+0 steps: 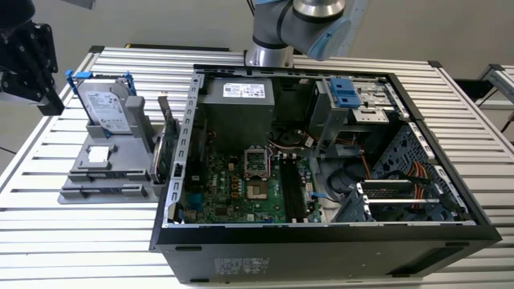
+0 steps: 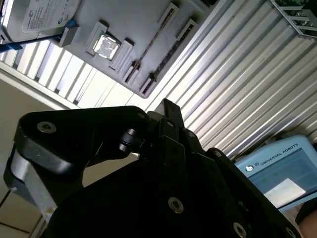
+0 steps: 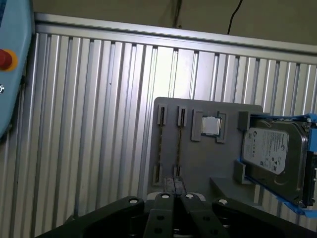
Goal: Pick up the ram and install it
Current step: 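Pick up the ram and move it above insertion slot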
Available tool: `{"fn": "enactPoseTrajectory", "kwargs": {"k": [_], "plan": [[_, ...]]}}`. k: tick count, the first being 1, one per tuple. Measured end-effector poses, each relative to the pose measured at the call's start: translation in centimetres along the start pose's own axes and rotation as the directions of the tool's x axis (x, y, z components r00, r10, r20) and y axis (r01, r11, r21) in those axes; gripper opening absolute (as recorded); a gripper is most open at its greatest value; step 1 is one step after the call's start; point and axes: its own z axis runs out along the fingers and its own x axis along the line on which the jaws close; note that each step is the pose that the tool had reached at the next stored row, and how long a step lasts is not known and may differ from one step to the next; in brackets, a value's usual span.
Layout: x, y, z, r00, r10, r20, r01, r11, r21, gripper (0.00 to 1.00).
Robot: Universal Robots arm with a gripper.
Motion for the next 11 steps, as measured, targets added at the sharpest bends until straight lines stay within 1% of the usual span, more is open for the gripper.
{"fn": "enactPoseTrajectory", "kwargs": {"k": [1,11], "plan": [[0.0,0.0,0.0,1.0,0.0,0.0,0.0,1.0,0.0,1.0],[0.0,0.0,0.0,1.0,-0.003,0.0,0.003,1.0,0.0,1.0]]}}
